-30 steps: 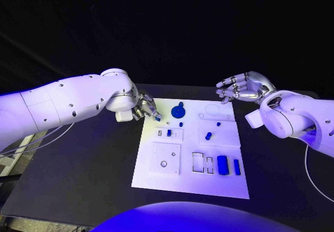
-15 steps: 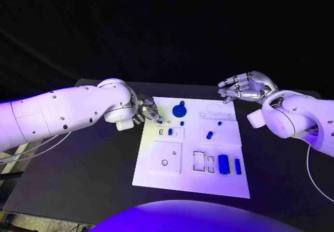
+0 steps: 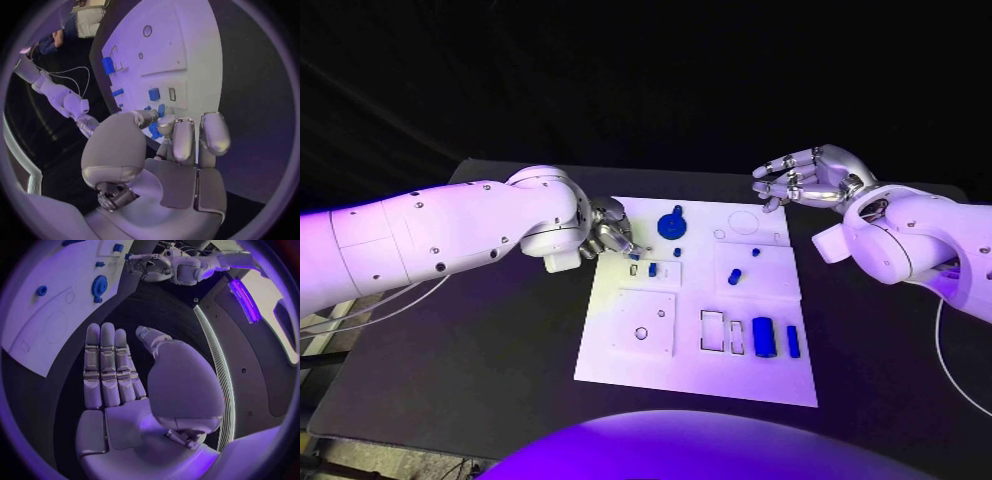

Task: Assemble the parts on the task board

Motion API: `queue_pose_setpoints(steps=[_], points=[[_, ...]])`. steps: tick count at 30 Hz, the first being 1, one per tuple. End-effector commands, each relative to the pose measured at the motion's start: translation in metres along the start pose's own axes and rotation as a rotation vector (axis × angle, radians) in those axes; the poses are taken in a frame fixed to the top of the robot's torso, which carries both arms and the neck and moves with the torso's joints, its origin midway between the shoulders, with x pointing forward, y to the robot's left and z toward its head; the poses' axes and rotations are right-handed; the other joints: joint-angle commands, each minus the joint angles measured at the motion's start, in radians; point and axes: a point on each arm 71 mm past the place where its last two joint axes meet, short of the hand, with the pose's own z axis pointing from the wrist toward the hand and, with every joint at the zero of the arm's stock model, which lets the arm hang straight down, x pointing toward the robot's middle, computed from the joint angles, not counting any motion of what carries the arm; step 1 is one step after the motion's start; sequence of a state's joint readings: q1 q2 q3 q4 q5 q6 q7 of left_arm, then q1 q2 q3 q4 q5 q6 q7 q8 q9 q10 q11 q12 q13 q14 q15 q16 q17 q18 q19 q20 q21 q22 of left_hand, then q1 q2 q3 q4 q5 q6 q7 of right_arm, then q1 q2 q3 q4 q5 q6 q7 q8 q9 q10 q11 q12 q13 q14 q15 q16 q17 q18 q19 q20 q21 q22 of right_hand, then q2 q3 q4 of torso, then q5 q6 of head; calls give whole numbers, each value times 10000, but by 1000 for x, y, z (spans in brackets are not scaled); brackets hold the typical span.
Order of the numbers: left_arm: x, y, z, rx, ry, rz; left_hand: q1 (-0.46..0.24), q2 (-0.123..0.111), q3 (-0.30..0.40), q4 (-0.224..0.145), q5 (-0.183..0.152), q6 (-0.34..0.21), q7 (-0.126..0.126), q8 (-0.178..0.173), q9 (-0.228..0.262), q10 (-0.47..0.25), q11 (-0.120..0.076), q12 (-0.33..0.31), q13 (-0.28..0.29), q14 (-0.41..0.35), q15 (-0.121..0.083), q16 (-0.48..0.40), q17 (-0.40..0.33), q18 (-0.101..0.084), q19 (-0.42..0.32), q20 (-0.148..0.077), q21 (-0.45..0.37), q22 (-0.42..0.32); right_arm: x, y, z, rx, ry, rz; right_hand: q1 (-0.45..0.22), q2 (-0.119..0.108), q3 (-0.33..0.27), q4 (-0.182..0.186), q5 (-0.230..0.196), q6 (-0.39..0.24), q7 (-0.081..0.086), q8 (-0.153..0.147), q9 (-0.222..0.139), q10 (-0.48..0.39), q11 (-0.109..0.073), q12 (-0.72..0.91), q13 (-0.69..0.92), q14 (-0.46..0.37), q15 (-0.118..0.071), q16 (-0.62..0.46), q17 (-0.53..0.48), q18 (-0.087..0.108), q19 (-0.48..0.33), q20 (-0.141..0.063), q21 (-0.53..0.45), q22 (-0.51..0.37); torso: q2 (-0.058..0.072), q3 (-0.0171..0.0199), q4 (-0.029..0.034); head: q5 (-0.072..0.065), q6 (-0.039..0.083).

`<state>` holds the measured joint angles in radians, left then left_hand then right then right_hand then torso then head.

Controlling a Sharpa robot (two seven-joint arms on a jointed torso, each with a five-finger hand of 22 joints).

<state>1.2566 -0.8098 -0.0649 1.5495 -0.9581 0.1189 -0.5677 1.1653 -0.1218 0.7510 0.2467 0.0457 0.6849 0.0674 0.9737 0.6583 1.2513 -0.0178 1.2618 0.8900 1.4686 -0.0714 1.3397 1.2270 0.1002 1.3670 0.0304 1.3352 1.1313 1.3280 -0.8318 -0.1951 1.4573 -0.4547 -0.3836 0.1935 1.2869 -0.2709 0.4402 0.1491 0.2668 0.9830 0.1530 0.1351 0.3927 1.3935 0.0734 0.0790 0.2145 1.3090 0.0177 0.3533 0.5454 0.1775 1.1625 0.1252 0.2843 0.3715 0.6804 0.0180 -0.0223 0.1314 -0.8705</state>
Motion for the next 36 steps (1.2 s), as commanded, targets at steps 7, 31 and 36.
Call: queue_pose_setpoints(steps=[7,31,36], points=[[5,-6,4,-67,544,770,-83,-72,1870,-1814,30,93,-73,39,219,23,10,19,-43,162,-74,-22,8,-104,54,5,40,-14,3,1,0,-89,148,34,-95,-4,4,78,-20,-66,29,0,18,-57,7,-68,16,-39,-1,-49,22,46,28,44,-54,-18,2,3,-8,10,-10],[8,-6,6,-248,720,1254,-137,-127,2016,-1904,33,122,-75,67,226,46,7,18,-28,162,-75,-24,8,-110,63,6,60,22,2,-1,0,-93,101,191,-20,-4,19,143,-6,-276,204,-43,22,-735,224,-162,-138,-624,224,-517,78,21,-309,232,-420,-328,-1,1,-1,46,-21],[9,-6,7,-267,646,1279,-156,-141,2050,-1923,33,132,-75,76,228,60,7,27,-8,162,-75,-25,7,-114,70,6,72,42,3,-1,0,-96,133,220,-18,-3,20,143,-6,-277,205,-43,23,-737,225,-160,-140,-626,225,-521,78,22,-310,234,-423,-331,3,-3,-5,35,-21]])
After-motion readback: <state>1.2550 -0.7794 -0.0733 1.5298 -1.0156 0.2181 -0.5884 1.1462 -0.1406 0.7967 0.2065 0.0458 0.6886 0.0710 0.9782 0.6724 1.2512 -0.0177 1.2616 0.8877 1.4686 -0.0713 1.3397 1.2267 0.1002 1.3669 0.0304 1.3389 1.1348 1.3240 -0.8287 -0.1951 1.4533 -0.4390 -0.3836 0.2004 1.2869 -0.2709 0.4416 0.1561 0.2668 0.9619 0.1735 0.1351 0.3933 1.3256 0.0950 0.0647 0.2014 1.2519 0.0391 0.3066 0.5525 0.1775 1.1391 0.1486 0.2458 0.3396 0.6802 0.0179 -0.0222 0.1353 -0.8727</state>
